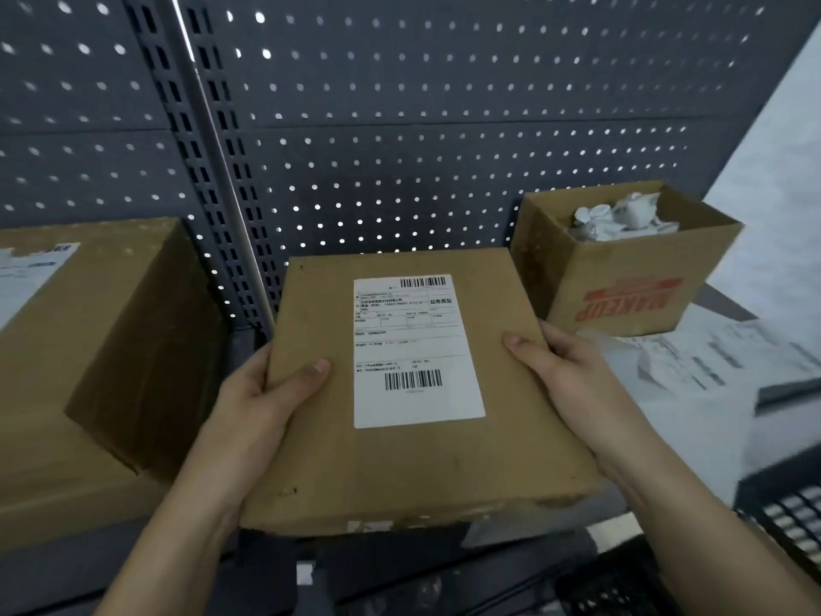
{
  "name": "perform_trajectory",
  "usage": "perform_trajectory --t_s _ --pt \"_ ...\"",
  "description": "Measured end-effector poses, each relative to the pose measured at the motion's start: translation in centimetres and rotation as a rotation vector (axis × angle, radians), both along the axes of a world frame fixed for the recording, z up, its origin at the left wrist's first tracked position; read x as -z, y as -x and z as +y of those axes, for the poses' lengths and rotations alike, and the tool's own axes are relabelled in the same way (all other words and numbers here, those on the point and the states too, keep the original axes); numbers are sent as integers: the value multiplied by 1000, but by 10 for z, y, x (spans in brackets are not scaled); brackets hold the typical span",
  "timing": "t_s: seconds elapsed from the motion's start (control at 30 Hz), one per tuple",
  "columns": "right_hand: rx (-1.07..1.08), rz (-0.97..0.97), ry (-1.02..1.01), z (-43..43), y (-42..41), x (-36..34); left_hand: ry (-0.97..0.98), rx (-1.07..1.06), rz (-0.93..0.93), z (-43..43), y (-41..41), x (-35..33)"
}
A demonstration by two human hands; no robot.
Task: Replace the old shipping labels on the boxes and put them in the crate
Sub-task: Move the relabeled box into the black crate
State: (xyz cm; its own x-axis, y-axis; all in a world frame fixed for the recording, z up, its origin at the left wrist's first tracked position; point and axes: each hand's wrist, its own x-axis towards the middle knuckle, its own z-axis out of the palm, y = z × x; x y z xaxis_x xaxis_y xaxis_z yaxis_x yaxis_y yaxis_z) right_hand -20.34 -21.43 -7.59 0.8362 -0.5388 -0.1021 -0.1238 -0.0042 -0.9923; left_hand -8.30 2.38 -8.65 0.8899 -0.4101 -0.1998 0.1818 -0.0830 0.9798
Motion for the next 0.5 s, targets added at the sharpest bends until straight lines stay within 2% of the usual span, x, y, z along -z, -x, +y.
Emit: perform_trajectory --t_s 0.37,0.5 --pt "153 0 48 15 122 -4 -45 122 -63 -4 95 -9" --pt "227 -24 93 22 171 -9 -76 152 -137 -9 127 -12"
